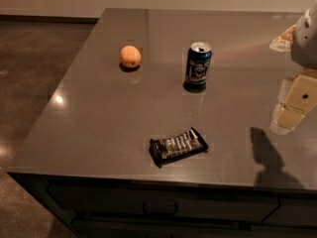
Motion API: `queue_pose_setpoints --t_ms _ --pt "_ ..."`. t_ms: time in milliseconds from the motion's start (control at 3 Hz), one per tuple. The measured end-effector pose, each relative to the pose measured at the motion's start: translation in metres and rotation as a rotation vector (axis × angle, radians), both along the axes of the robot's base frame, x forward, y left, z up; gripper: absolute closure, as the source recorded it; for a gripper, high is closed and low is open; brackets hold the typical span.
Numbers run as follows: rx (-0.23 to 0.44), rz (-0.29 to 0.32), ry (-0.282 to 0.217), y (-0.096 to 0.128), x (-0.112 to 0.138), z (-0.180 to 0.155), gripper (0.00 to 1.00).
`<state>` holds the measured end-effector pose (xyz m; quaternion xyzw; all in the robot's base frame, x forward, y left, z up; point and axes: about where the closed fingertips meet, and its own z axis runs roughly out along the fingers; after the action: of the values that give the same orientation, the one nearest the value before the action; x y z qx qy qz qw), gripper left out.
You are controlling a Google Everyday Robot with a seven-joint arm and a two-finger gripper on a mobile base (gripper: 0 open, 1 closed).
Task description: Pick pepsi can
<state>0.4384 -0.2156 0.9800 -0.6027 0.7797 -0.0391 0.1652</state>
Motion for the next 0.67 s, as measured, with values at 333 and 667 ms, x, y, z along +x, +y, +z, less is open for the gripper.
queue_pose_setpoints --t_ms 333,667 --pt "0.000 0.000 0.000 0.000 0.000 0.000 0.00" --pt "0.025 -0.017 -0.001 0.004 0.014 -0.002 0.00"
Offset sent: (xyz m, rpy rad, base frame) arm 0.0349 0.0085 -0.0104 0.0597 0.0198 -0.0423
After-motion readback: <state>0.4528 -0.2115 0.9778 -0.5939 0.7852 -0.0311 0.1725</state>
